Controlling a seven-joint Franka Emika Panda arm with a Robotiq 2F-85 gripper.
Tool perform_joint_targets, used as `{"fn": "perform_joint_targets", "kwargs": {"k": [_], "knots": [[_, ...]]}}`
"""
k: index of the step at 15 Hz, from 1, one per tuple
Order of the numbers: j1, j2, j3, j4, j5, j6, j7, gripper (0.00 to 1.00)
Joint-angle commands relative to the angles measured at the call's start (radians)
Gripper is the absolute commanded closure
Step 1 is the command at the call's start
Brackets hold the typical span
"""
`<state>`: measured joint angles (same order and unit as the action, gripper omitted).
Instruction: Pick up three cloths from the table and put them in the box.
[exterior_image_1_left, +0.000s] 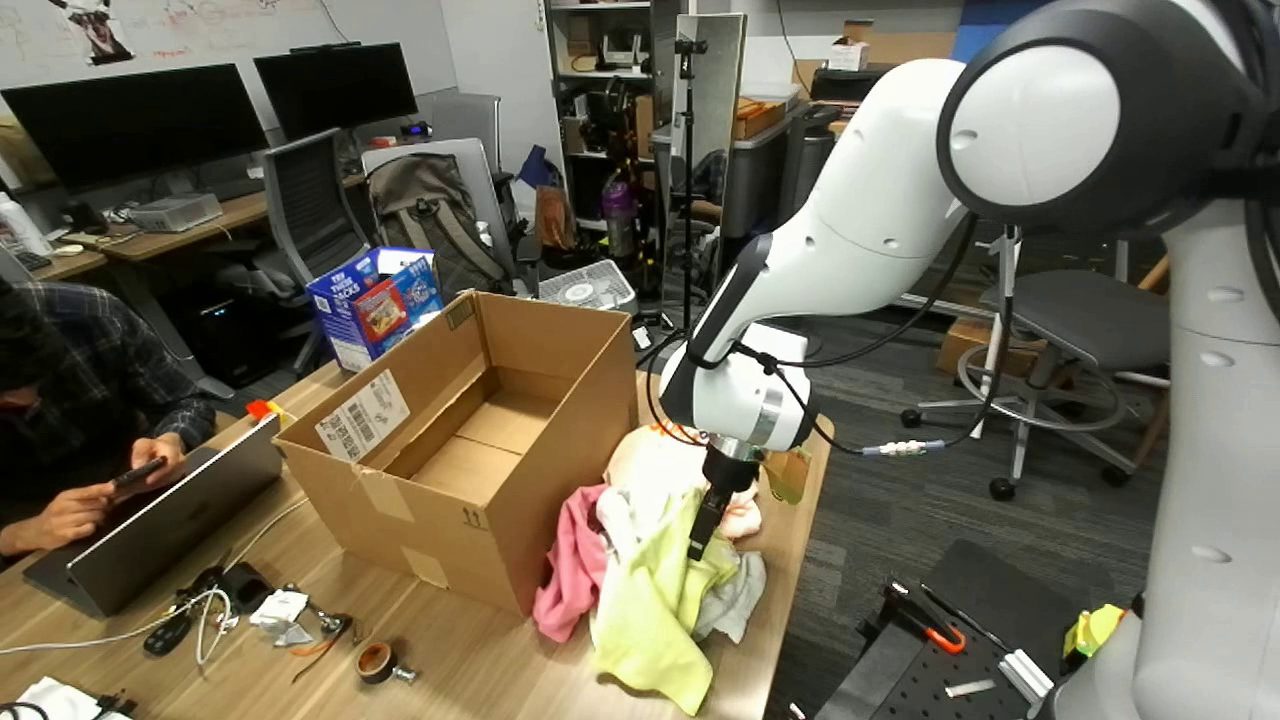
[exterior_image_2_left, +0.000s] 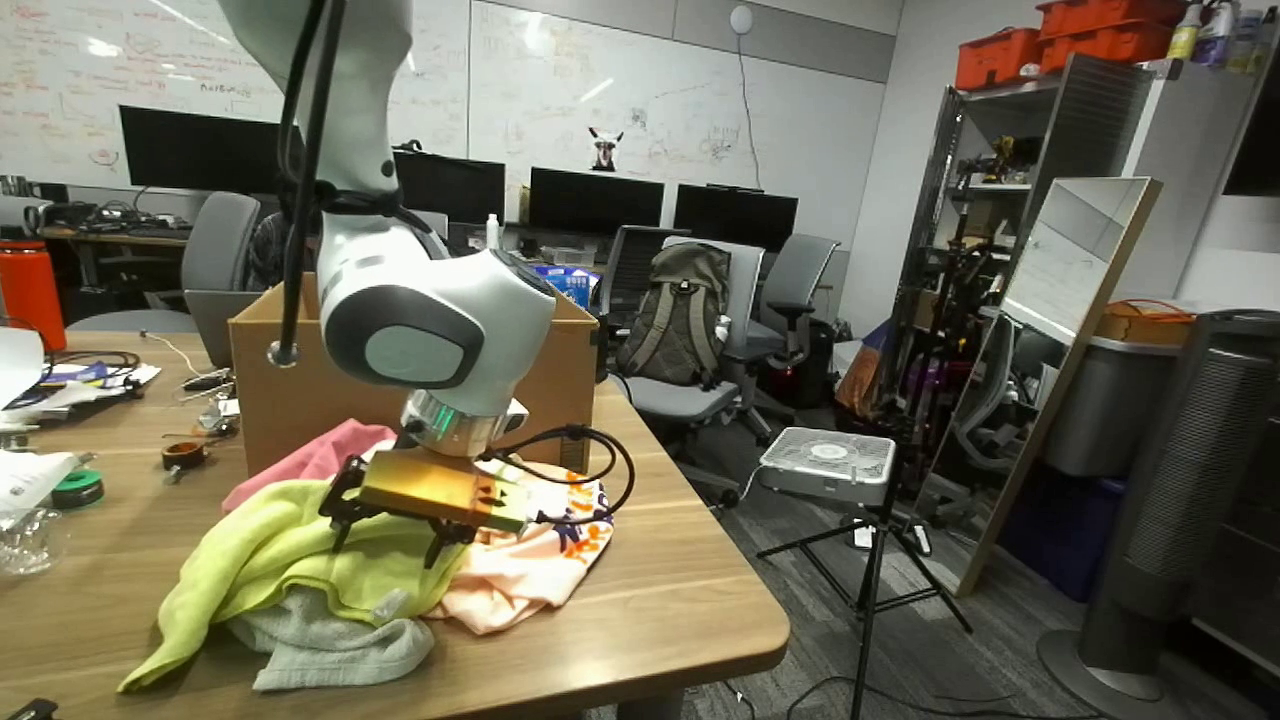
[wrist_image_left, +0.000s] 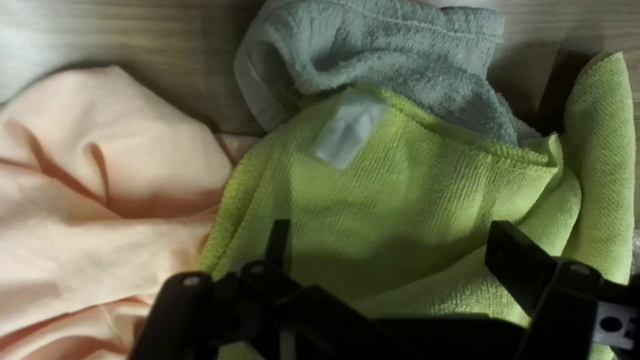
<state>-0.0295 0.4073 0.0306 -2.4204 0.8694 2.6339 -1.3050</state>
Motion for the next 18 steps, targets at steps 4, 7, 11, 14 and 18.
{"fn": "perform_joint_targets", "kwargs": {"k": [4, 7, 11, 14, 18], "knots": [[-0.088, 0.047, 0.093, 0.054, 0.031, 0.027, -0.059, 0.0], [-0.1, 0.077, 0.097, 0.076, 0.061, 0.058, -0.111, 0.0], [-0.119, 0.141, 0.094, 0.124, 0.094, 0.111, -0.171, 0.0], [-0.137, 0.188, 0.093, 0.155, 0.105, 0.146, -0.202, 0.0], [-0.155, 0.214, 0.094, 0.167, 0.113, 0.162, -0.218, 0.03]]}}
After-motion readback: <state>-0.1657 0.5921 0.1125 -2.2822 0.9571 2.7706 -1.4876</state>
